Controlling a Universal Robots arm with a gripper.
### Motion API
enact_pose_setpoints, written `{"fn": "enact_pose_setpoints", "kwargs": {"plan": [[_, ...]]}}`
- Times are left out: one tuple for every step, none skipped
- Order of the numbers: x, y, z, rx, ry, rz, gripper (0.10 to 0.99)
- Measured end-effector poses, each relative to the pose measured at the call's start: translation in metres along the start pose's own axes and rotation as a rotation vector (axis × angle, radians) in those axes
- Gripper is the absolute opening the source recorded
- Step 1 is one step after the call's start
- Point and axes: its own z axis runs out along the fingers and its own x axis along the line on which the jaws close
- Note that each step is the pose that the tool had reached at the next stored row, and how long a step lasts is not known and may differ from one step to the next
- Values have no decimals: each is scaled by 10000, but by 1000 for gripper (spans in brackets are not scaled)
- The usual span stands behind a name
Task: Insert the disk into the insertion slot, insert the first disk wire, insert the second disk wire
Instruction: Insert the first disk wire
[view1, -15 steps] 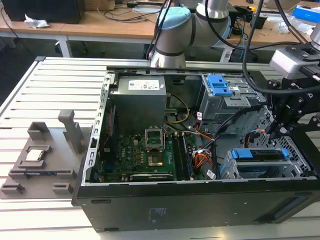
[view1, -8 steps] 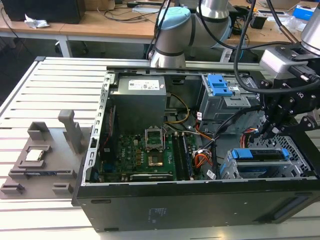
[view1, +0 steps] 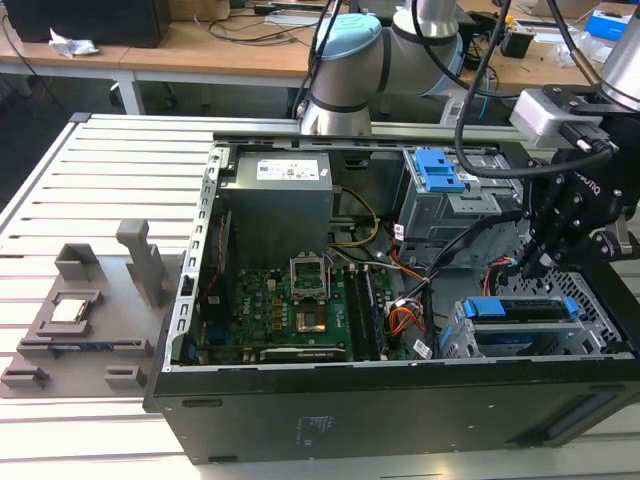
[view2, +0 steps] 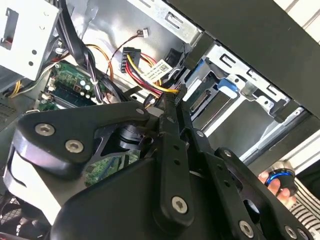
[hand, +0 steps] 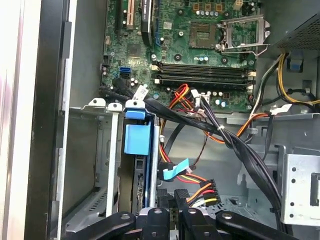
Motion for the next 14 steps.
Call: {"fn": "enact_pose_setpoints", "kwargs": {"plan": [[19,1,0,7,-96,-4,169],[34,1,1,13,-196,-8,169],[58,3,3,18,-272,-9,169],[99,6,6,22,-323,-8,169],[126,8,9,23,-340,-8,169],[145,9,11,23,-340,-7,169],[161,10,14,23,-341,-6,169],[171,11,18,23,-341,3,169],[180,11,28,22,-342,48,169],[181,11,35,21,-346,128,169],[181,11,40,18,-345,274,169],[181,10,47,16,-348,408,169],[181,10,55,12,-354,649,169],[181,10,58,9,-356,823,169]]}}
